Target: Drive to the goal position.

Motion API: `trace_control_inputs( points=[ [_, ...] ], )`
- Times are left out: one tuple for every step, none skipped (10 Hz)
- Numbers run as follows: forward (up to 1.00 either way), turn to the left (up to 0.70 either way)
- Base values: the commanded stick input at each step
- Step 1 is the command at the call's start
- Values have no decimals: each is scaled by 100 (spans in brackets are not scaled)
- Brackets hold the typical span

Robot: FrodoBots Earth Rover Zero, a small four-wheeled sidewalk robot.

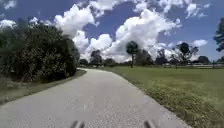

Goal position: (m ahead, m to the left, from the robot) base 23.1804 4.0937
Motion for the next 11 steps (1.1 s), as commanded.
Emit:
trace_control_inputs(
  points=[
    [50, 0],
    [50, 6],
    [50, 23],
    [50, 25],
    [50, 25],
    [50, 25],
    [50, 25],
    [50, 25],
    [50, 24],
    [50, 0],
    [50, 0]
  ],
)
